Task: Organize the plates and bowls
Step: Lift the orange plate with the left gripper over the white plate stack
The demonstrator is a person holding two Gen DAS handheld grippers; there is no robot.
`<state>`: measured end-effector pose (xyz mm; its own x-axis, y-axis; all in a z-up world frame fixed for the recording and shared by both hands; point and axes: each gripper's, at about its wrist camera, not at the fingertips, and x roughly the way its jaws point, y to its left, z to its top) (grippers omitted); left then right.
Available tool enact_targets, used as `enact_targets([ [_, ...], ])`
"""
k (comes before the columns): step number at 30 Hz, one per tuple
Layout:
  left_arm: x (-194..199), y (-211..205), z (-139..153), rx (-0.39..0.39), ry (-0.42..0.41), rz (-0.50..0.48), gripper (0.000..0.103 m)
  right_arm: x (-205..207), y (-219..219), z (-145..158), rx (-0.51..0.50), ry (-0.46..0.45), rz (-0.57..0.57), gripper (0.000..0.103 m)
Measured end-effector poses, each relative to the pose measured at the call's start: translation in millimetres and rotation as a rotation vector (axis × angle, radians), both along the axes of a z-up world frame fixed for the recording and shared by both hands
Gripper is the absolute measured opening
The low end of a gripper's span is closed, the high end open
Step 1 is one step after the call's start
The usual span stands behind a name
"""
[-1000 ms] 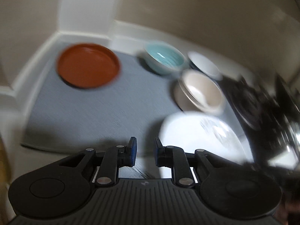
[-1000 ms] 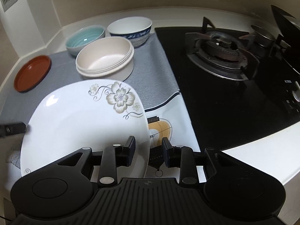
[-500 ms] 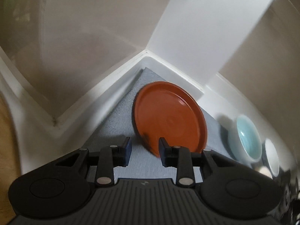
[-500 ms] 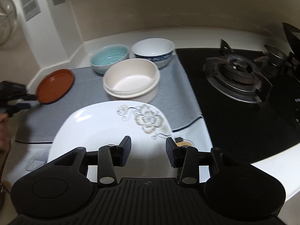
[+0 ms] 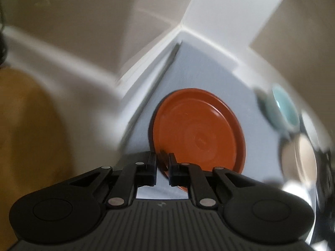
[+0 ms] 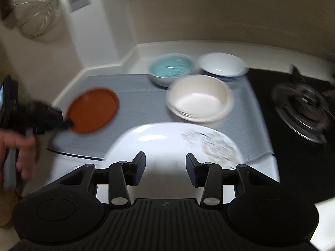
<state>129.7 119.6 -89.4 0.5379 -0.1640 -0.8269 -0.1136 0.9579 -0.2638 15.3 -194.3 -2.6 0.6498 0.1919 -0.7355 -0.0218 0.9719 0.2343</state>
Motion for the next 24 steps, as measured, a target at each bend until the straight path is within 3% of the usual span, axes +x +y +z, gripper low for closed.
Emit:
enact_targets([
  [6,-54,15,5,0.031,-0.001,-0.138,0.015,35,49,6,0.052,-0.008,0.185,0.041],
  [10,-57,25,4,0.044,-0.025,-0.098,0.02,63,85,-8,0.051,0.047,0.255,0.041],
  [15,-49,30,7,0.018,-0.028,-0.045,0.02,96,113,-34,0.039,0.178,0.242,0.041],
  [24,-37,28,3,0.033,-0.035,-0.067,0.02,112,121,-51,0.022,0.249,0.207,0.033],
])
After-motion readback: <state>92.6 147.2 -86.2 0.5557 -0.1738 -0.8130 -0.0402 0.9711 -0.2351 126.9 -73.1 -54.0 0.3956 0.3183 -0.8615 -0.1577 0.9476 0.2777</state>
